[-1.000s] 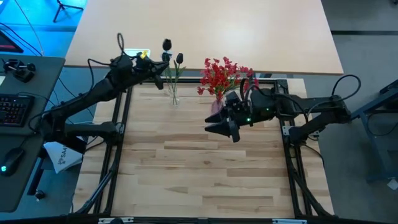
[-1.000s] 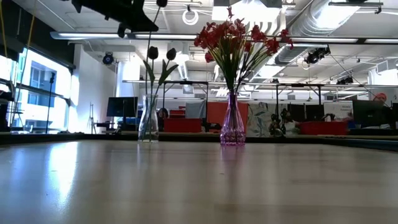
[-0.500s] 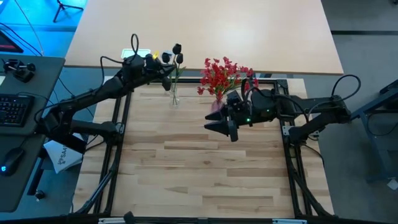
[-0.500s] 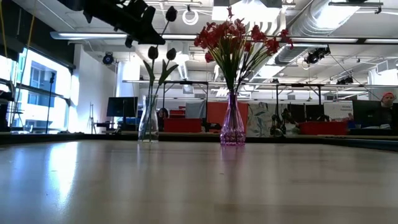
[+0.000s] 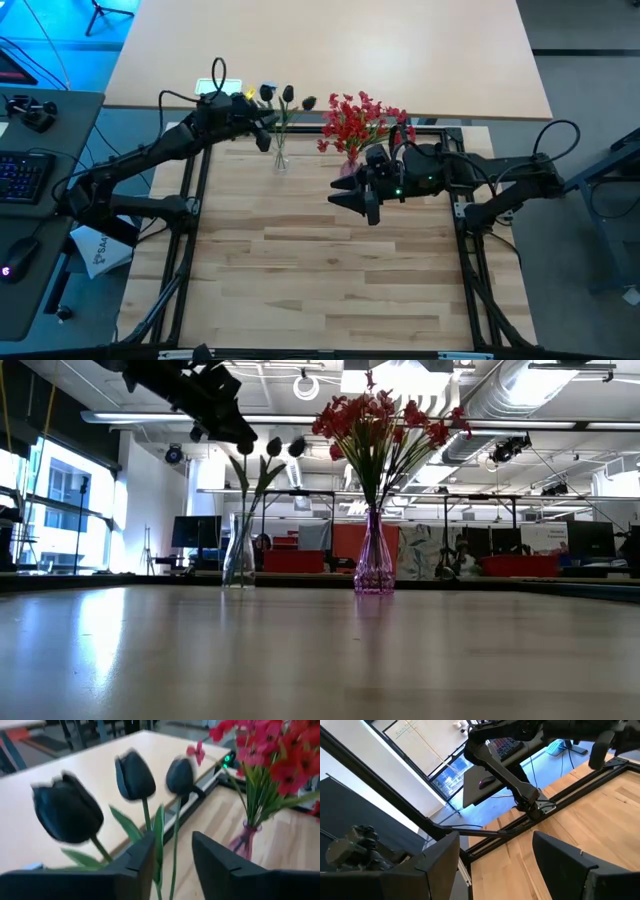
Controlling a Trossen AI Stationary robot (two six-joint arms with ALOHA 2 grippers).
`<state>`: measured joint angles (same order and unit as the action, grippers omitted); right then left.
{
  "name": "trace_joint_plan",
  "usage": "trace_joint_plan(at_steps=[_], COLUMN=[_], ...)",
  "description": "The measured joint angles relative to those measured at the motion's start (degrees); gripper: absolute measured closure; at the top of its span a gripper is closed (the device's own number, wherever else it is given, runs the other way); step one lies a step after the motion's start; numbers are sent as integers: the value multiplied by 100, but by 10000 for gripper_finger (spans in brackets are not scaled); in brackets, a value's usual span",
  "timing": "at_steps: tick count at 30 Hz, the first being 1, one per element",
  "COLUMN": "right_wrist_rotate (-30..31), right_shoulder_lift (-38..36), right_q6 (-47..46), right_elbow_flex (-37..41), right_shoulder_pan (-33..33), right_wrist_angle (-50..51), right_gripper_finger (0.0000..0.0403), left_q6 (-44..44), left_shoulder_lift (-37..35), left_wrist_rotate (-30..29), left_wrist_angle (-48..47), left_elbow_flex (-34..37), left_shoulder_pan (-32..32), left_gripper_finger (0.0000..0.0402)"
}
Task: Sort flowers into vase by color
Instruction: Return to Home Position
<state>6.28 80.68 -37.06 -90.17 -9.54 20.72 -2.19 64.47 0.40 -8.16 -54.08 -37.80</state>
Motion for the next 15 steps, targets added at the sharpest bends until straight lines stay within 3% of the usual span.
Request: trace_joint_plan(at_steps=[6,15], right_wrist_rotate=[13,-135], right_shoulder_lift=[2,7], right_q6=[-7,247], right_elbow_flex=[0,0], right_shoulder_pan=[-22,-46], right_wrist_angle=[2,382], right_gripper_finger=[156,156], left_q6=[96,792], left_shoulder_lift=[-329,-1653], left_wrist_rotate=[146,1747], left_wrist_angle=[-511,-1238], left_elbow_flex=[4,38], left_shoulder_pan=[0,34], left_gripper_finger=[235,219])
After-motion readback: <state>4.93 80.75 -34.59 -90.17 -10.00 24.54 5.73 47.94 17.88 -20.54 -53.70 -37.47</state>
